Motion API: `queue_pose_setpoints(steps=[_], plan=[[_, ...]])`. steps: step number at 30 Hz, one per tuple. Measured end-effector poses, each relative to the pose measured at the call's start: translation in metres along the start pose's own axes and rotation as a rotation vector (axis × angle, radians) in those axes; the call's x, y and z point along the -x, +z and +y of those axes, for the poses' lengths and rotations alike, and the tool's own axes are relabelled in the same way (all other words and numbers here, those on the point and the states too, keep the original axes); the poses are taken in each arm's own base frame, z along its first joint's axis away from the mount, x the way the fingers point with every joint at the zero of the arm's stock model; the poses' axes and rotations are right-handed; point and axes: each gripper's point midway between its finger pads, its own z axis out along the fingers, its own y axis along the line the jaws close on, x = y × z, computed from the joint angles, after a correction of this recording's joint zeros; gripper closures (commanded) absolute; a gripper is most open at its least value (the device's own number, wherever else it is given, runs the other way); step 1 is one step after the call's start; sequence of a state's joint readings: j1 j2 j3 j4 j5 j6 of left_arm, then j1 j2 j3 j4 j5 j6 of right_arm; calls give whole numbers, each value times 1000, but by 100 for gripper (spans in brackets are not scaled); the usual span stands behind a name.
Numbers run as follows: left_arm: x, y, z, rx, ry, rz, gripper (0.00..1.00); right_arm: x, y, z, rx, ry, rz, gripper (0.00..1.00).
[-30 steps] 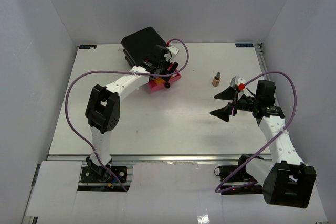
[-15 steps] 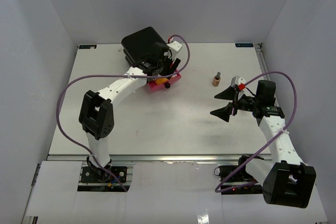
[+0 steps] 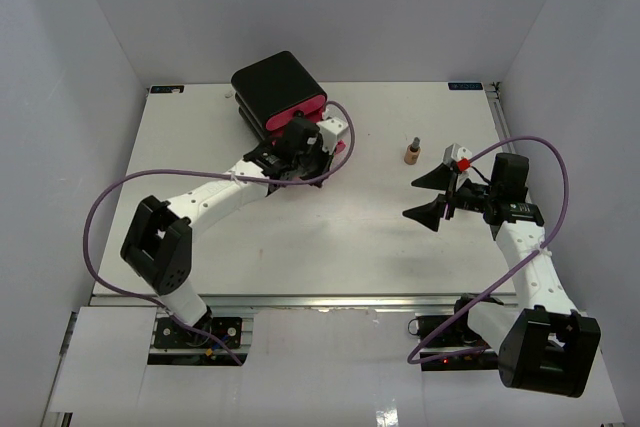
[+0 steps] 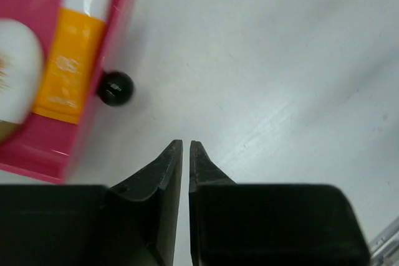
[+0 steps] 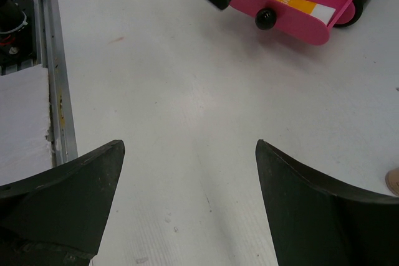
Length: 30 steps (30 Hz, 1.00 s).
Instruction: Organize the makeup
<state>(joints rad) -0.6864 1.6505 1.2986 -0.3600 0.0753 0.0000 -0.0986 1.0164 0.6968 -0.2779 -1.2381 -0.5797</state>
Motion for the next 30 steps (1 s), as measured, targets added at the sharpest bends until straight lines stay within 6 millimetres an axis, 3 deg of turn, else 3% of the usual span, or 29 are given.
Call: queue_pose_setpoints(steps=[4, 7, 15, 20, 30], plan=[[-46, 20, -20, 8, 21, 108, 79, -1, -2, -3, -12, 5, 0, 8], [-60, 35, -26, 54, 51, 131, 79, -2, -4, -6, -22, 11, 0, 8], [-84, 76, 9, 268, 119, 183, 79, -3, -8, -10, -37, 23, -4, 8], [-89, 90, 26, 352, 177, 208, 78, -4, -8, -11, -39, 31, -4, 8], [-68, 92, 44, 450, 261, 169, 74, -6, -9, -13, -42, 41, -3, 8]])
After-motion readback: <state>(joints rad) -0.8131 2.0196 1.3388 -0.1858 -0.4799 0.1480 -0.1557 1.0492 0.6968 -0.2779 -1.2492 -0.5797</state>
